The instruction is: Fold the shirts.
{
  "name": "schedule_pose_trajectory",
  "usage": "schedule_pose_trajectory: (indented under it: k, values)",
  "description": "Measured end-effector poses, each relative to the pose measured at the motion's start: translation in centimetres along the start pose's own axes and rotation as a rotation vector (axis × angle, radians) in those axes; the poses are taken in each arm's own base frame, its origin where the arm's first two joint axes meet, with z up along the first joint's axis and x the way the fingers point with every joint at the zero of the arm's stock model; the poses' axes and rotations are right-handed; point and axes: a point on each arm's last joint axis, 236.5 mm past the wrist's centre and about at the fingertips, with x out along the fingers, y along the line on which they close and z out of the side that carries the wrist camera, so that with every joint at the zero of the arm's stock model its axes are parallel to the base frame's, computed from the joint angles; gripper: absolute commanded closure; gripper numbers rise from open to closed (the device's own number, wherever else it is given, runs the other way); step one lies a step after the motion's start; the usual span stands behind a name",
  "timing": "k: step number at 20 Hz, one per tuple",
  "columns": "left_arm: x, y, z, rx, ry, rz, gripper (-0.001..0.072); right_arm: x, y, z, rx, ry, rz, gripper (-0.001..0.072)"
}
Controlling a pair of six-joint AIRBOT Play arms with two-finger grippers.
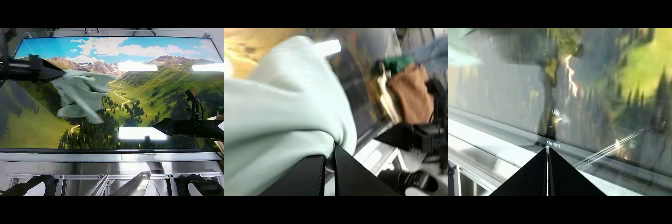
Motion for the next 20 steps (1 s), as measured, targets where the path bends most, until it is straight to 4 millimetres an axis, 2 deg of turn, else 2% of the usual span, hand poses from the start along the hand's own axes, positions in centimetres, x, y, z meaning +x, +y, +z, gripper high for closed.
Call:
schedule_pose_trajectory:
  k: [2,3,4,5,6,7,10,13,18,20]
  values:
    - [2.8,-1.9,-1.7,0.053,0.068,0.002,0.0678,0.0,0.0,0.0,-0.020,-0.001,0.001,0.0682]
    - [4.0,-2.3,-2.7,0.066,0.105,-0.001,0.0671,0.0,0.0,0.1,-0.031,-0.003,0.000,0.0624]
    - [5.1,-2.3,-3.8,0.068,0.145,0.000,0.0586,0.0,0.0,0.2,-0.044,-0.008,0.000,0.0379]
    - [5.9,-1.9,-4.8,0.065,0.181,0.004,0.0359,0.0,0.0,0.3,-0.055,-0.012,-0.001,0.0201]
    - [6.7,-1.5,-5.9,0.050,0.220,0.004,0.0207,0.0,0.0,0.4,-0.067,-0.019,-0.002,0.0186]
    - [7.1,-0.9,-6.9,0.033,0.260,0.005,-0.0013,0.0,-0.1,0.6,-0.074,-0.024,-0.004,0.0188]
    - [7.6,1.5,-9.2,-0.047,0.357,0.009,-0.0012,0.1,-0.3,1.1,-0.084,-0.040,-0.010,0.0189]
    - [7.4,4.8,-11.5,-0.161,0.414,0.029,-0.0012,1.0,-1.3,1.0,-0.058,-0.012,-0.022,0.0190]
    - [8.1,10.0,-18.1,-0.369,0.490,0.078,-0.0011,4.2,-4.2,0.1,0.017,0.103,-0.037,0.0194]
    - [9.5,10.6,-19.8,-0.401,0.474,0.070,-0.0011,5.9,-4.5,-0.2,0.050,0.145,0.004,0.0254]
